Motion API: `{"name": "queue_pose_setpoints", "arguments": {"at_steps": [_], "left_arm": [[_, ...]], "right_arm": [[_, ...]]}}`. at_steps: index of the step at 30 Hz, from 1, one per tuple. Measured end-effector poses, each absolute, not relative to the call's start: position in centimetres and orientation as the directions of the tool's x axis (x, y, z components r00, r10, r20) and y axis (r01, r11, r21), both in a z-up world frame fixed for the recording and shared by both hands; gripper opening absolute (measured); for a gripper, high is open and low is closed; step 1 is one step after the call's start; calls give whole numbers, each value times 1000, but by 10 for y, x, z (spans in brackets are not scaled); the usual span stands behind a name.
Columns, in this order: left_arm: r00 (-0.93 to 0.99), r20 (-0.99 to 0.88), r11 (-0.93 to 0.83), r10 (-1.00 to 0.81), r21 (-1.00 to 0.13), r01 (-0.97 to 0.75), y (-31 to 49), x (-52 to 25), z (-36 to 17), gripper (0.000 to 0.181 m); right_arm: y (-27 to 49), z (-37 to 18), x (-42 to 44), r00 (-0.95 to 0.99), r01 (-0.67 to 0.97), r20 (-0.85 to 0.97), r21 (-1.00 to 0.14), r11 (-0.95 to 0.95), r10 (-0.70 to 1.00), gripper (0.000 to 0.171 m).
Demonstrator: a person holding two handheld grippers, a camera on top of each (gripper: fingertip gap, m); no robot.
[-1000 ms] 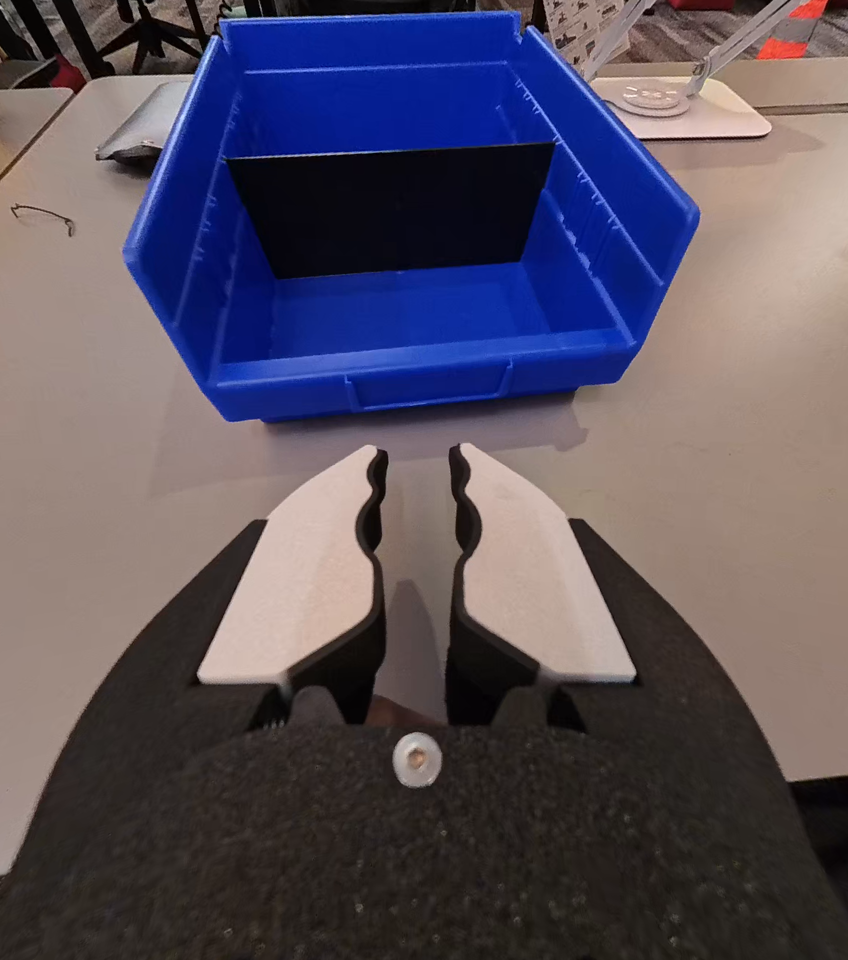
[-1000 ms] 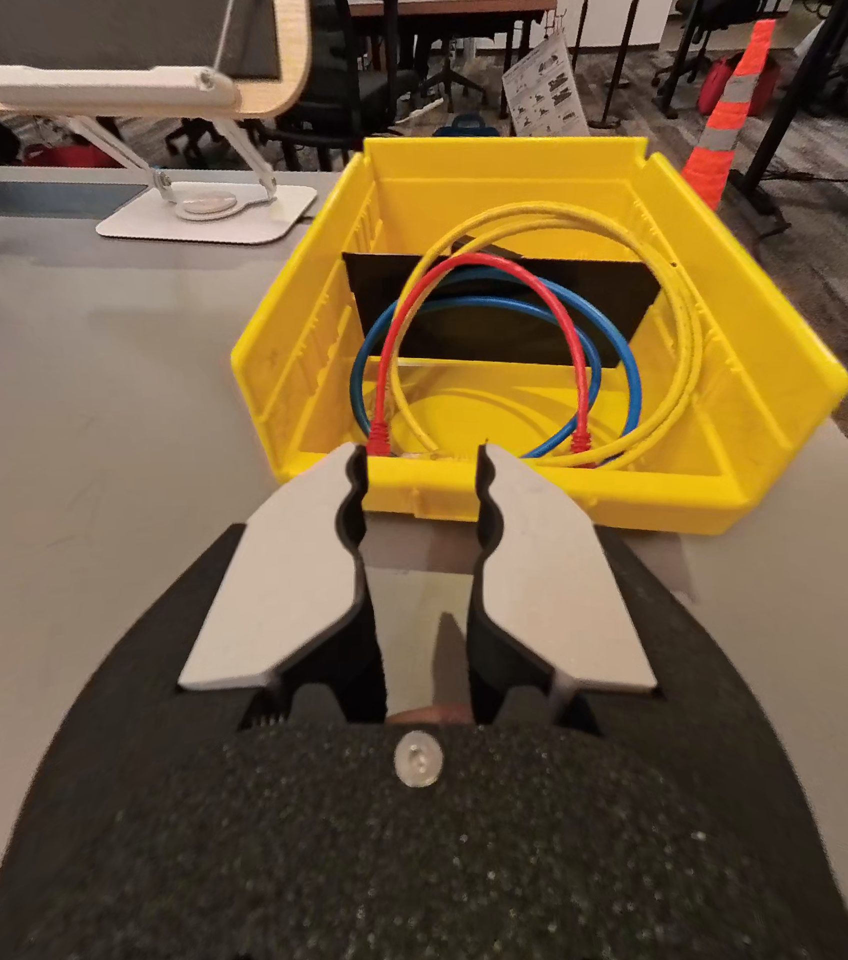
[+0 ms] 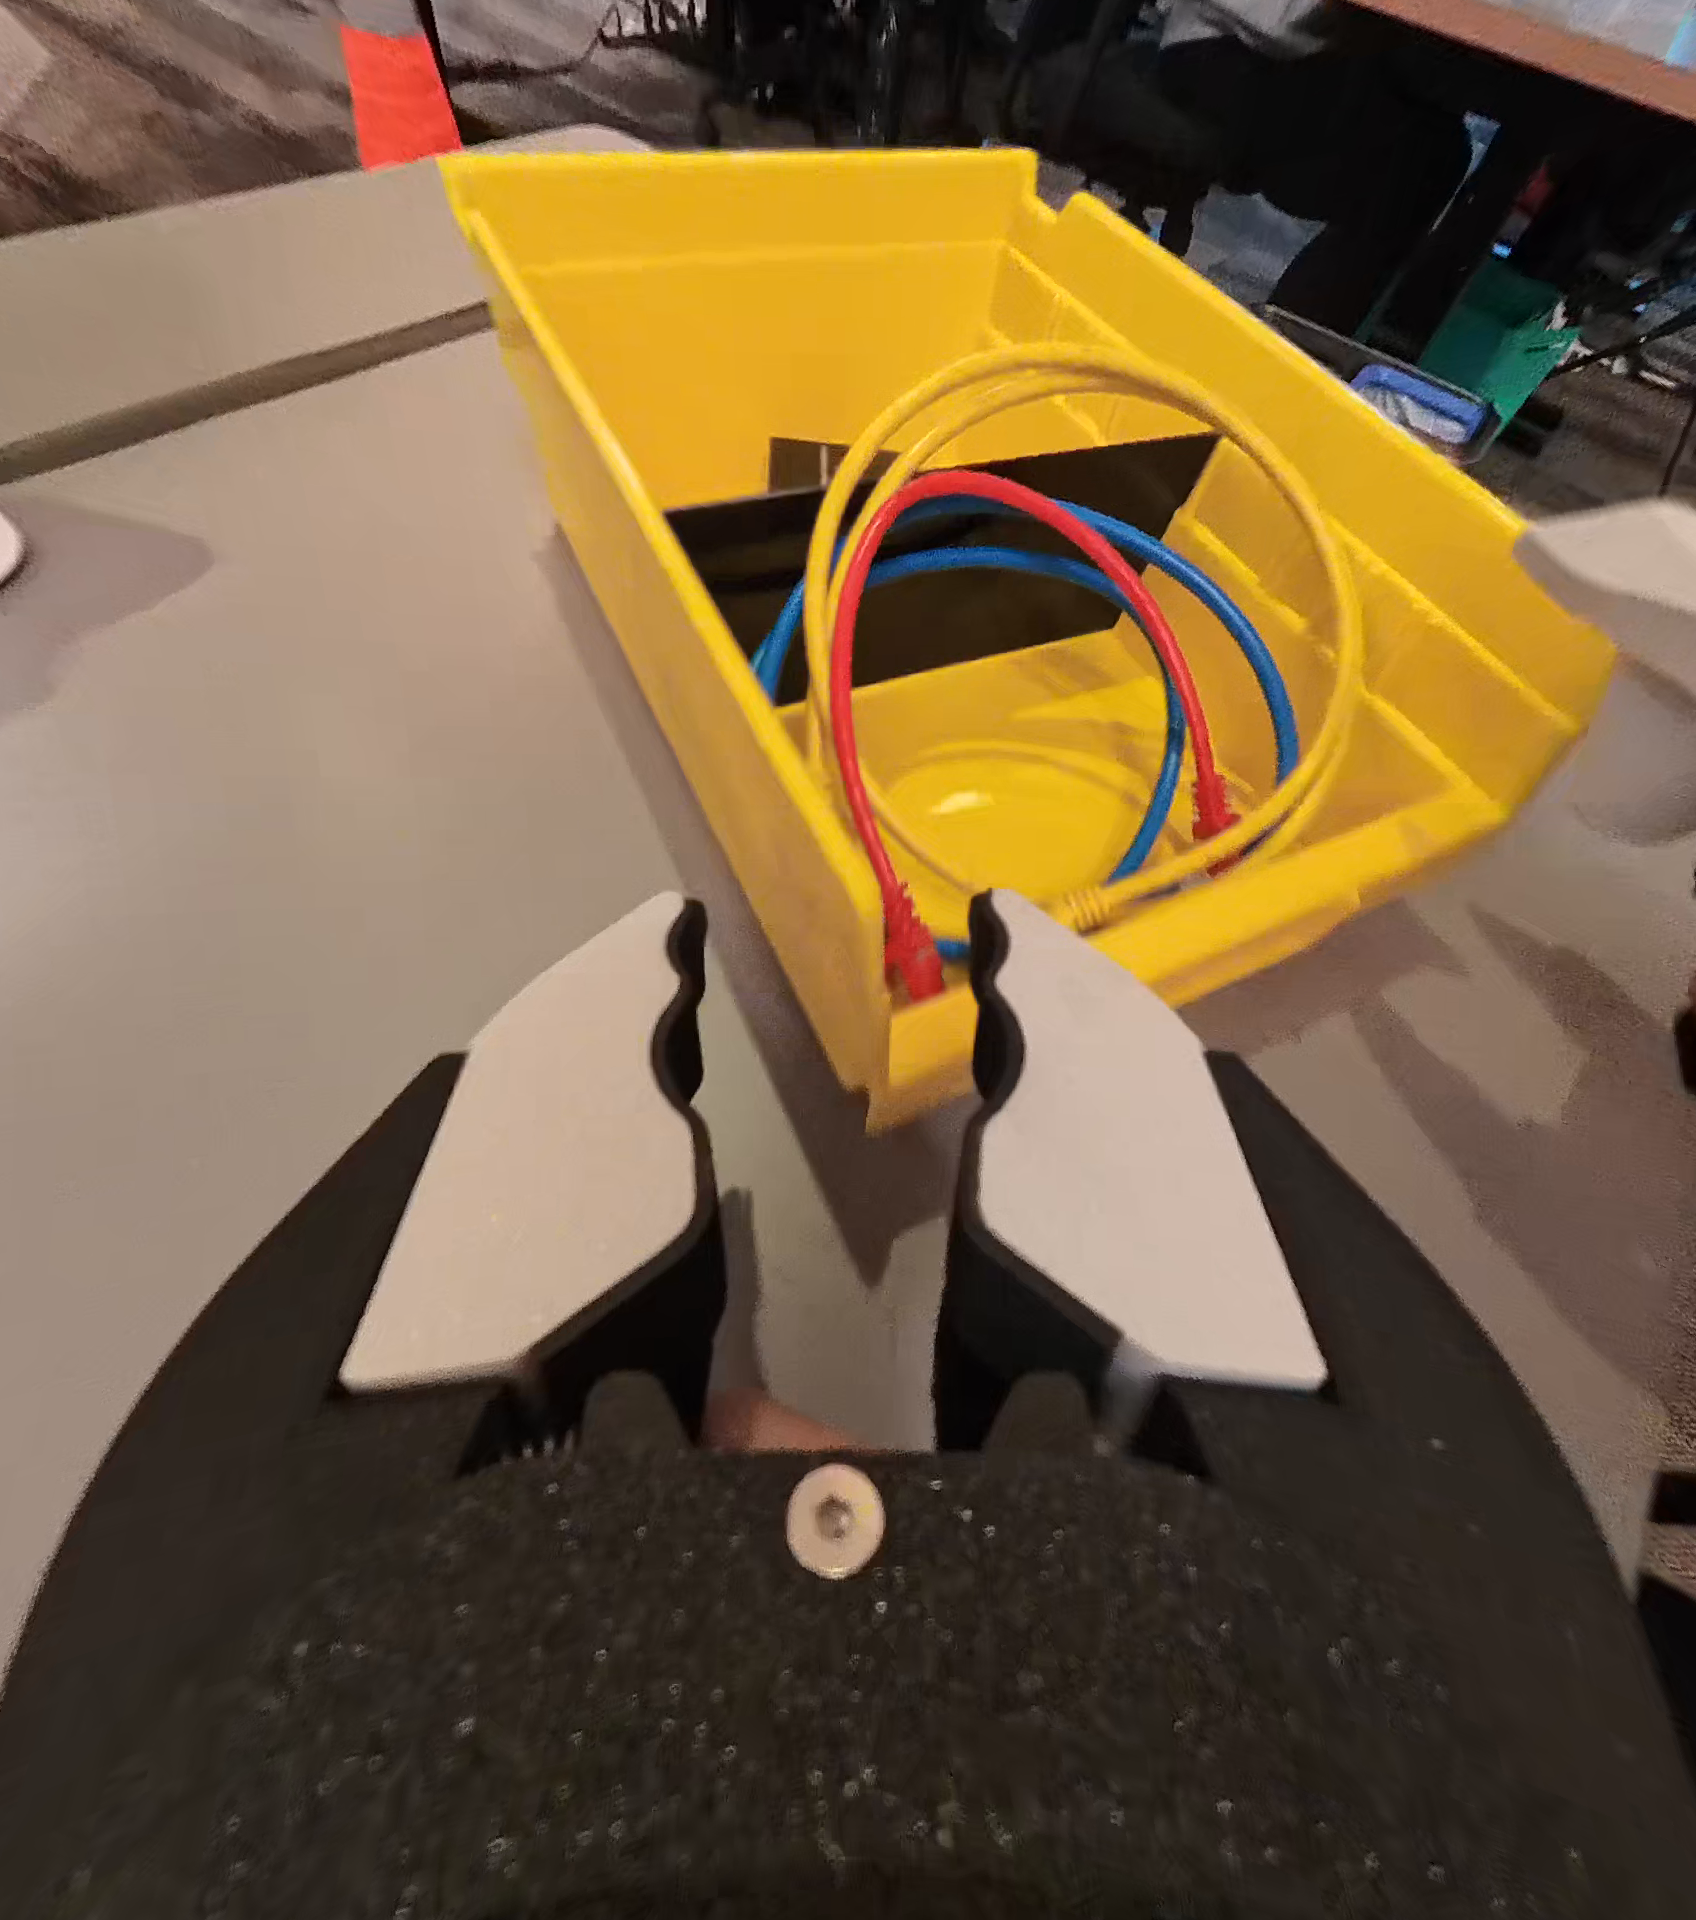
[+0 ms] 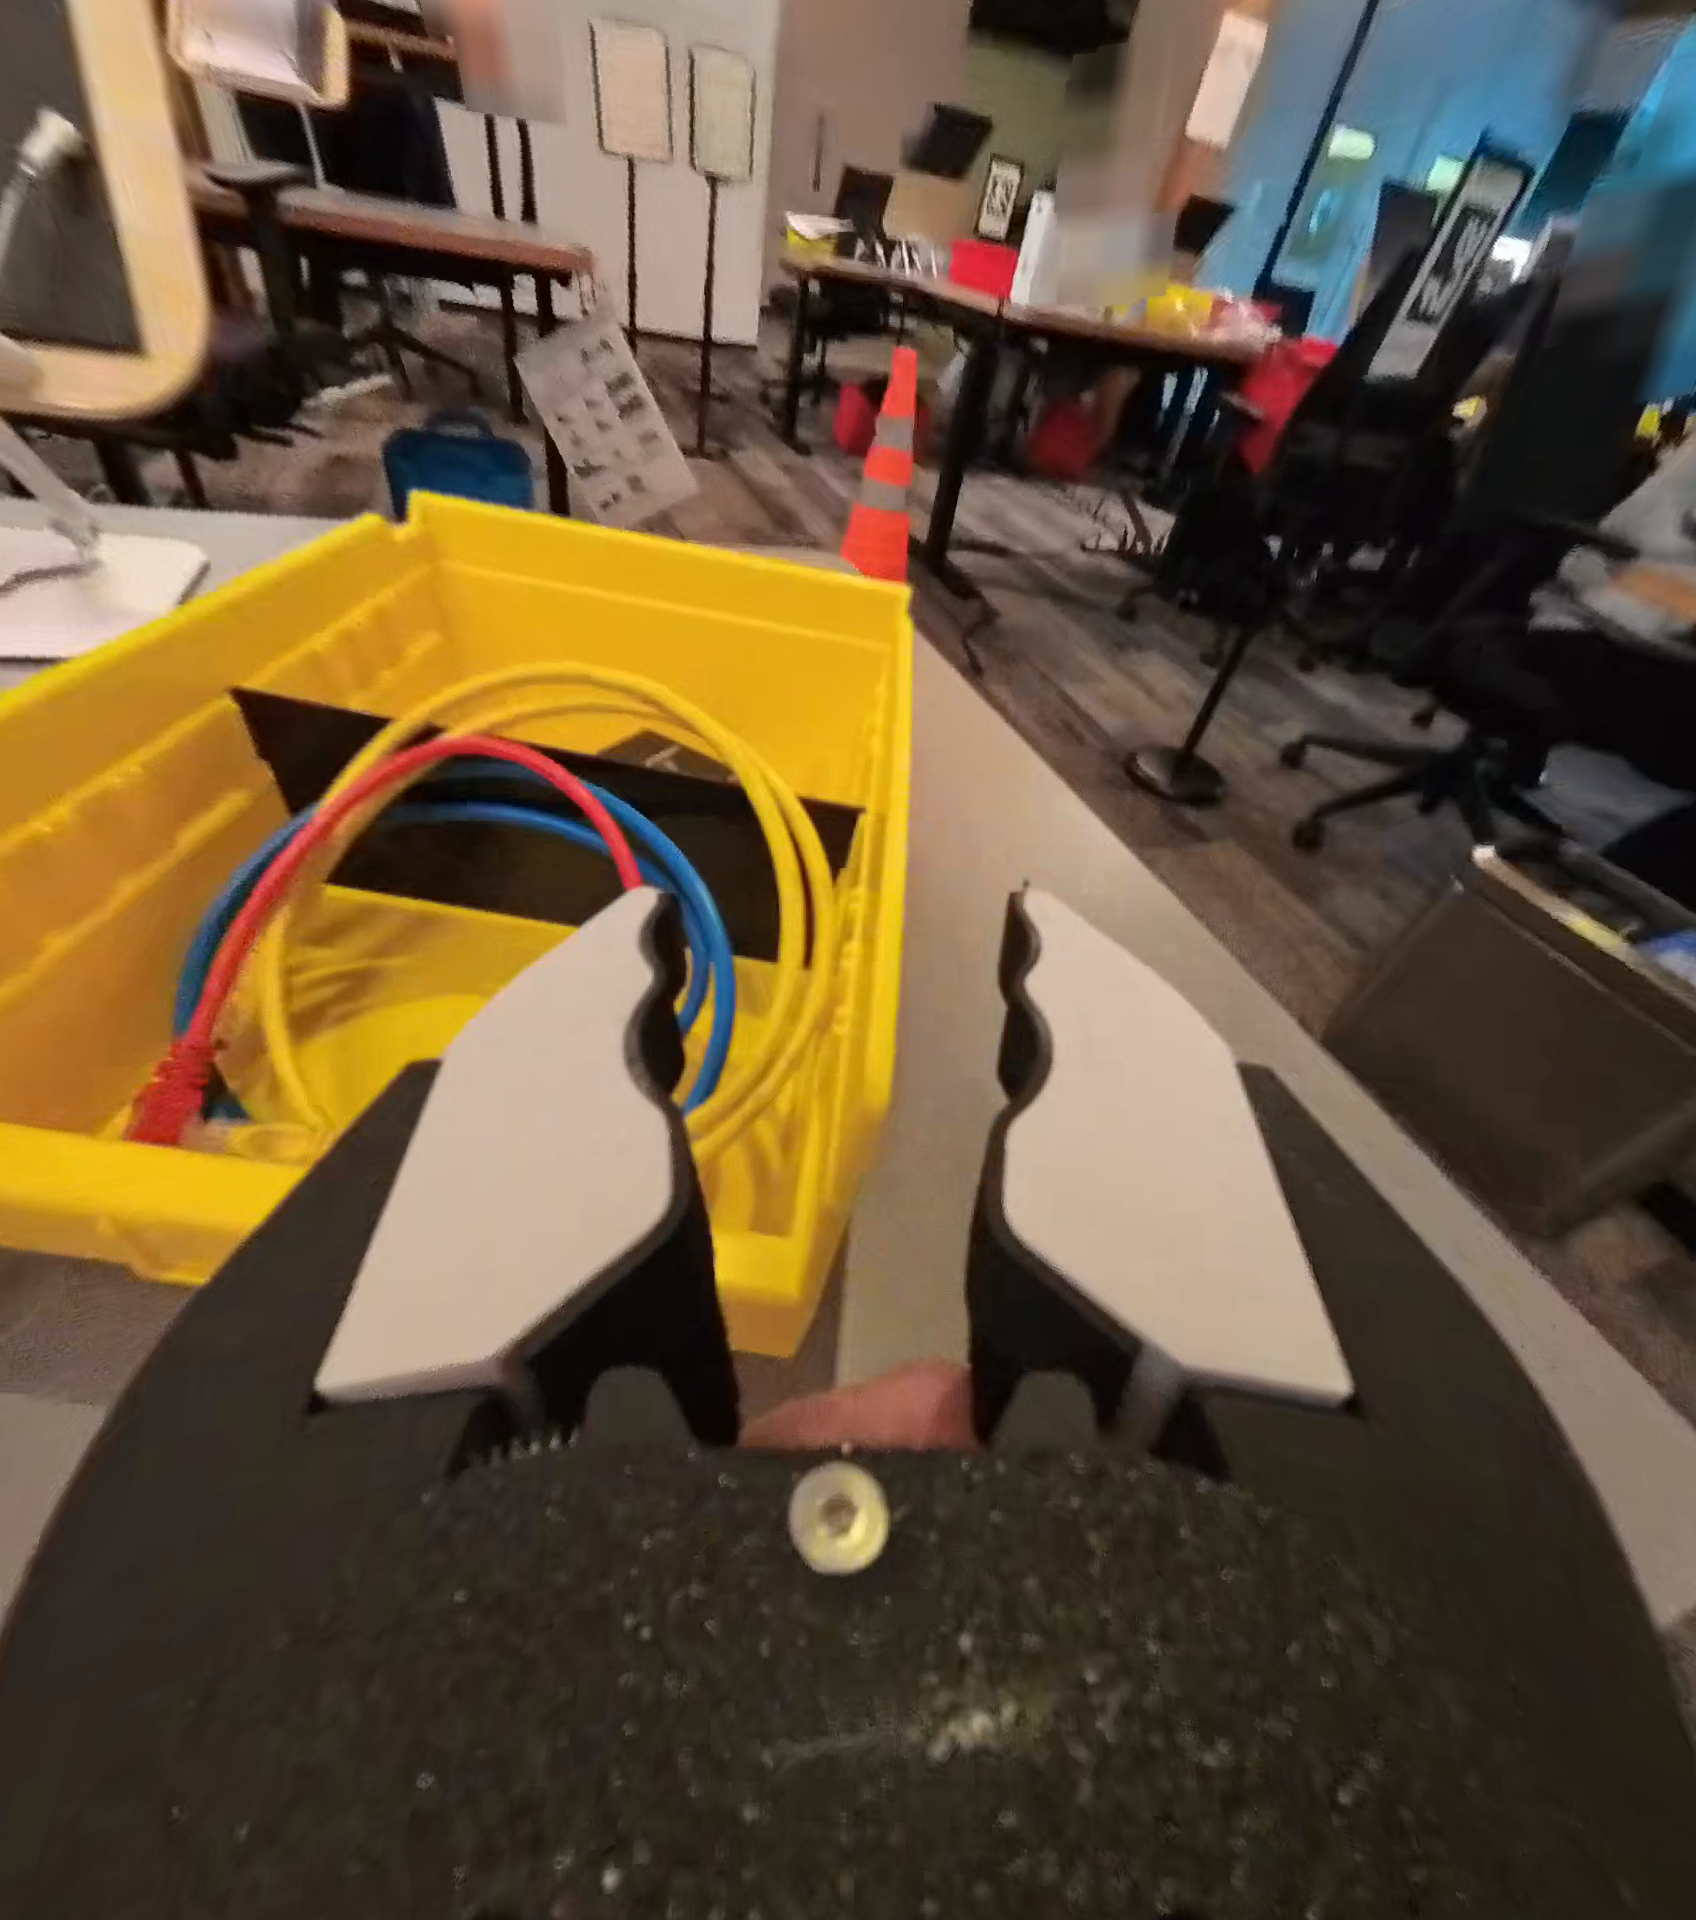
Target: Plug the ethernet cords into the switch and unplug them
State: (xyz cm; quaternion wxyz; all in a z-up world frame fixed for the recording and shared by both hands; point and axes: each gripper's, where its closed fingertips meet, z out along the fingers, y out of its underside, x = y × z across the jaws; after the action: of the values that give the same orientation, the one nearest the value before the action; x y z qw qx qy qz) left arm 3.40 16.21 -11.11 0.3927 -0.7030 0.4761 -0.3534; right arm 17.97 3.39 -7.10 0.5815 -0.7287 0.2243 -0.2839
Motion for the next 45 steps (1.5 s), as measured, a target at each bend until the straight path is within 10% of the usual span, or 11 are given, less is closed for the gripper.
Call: {"name": "queue_pose_setpoints", "arguments": {"at_steps": [9,27,35,45], "left_arm": [[473,18,-257,-881,-858,-444,184,47,-130,6],[786,-5,-399,-619,-859,-320,268,-195,-129,6],[674,154,-364,-722,-914,-181,228,-219,-85,32],[905,170,-526,-389,-847,-68,305,-466,-104,53]], "right_arm": [[46,-125,177,795,-290,-52,-907,-304,-605,6],[195,-125,-21,970,-114,-9,-901,-418,-245,6],[175,-111,-32,995,-51,-16,-932,-359,-100,18],[112,-111,-76,997,64,48,-938,-342,54,19]]}}
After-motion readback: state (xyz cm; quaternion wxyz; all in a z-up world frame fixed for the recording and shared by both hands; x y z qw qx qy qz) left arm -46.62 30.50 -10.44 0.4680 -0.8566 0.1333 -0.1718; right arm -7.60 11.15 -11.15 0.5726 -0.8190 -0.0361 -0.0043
